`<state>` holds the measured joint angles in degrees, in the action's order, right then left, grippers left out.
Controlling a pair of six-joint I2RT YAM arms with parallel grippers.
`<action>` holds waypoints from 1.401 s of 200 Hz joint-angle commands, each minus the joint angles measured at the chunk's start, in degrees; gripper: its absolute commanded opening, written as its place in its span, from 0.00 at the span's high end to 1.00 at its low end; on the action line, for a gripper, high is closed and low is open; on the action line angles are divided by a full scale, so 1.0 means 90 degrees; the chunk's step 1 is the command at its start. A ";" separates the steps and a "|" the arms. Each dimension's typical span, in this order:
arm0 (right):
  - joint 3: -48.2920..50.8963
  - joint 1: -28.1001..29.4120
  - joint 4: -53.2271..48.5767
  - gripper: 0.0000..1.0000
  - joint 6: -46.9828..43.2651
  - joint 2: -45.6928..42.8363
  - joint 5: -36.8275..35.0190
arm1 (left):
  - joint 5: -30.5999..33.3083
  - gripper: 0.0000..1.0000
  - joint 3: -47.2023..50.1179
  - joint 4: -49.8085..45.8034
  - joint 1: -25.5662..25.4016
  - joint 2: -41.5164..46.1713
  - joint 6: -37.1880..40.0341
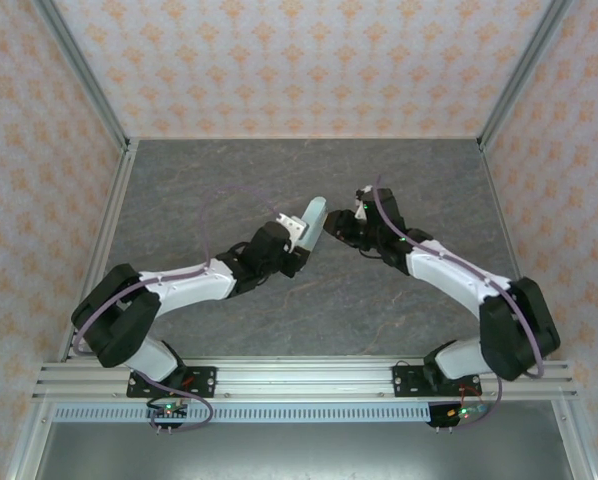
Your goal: Fold the paper box
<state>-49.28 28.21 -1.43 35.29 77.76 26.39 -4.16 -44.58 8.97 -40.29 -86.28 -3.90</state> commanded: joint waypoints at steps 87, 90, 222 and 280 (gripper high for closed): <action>-0.0417 -0.1005 -0.0727 0.51 -0.4744 -0.0435 0.1474 | -0.3555 0.67 -0.1133 -0.2965 0.1578 0.0760 0.4047; -0.0359 -0.1005 -0.0657 0.51 -0.4865 -0.0455 0.1489 | -0.3616 0.67 -0.1132 -0.3007 0.1610 0.0772 0.4169; 0.0065 -0.0233 -0.1708 0.45 -0.8083 -0.0820 0.0428 | -0.5209 0.66 -0.2482 -0.4947 0.2114 -0.0842 0.7058; -0.0141 0.0003 -0.2185 0.44 -0.8620 -0.0476 0.0856 | -0.5527 0.65 -0.2819 -0.5241 0.2183 -0.1318 0.7523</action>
<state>-48.80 27.99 -18.52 -38.98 72.82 31.62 -50.76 -67.05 -34.72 -21.23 -96.95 60.01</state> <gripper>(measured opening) 0.558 0.418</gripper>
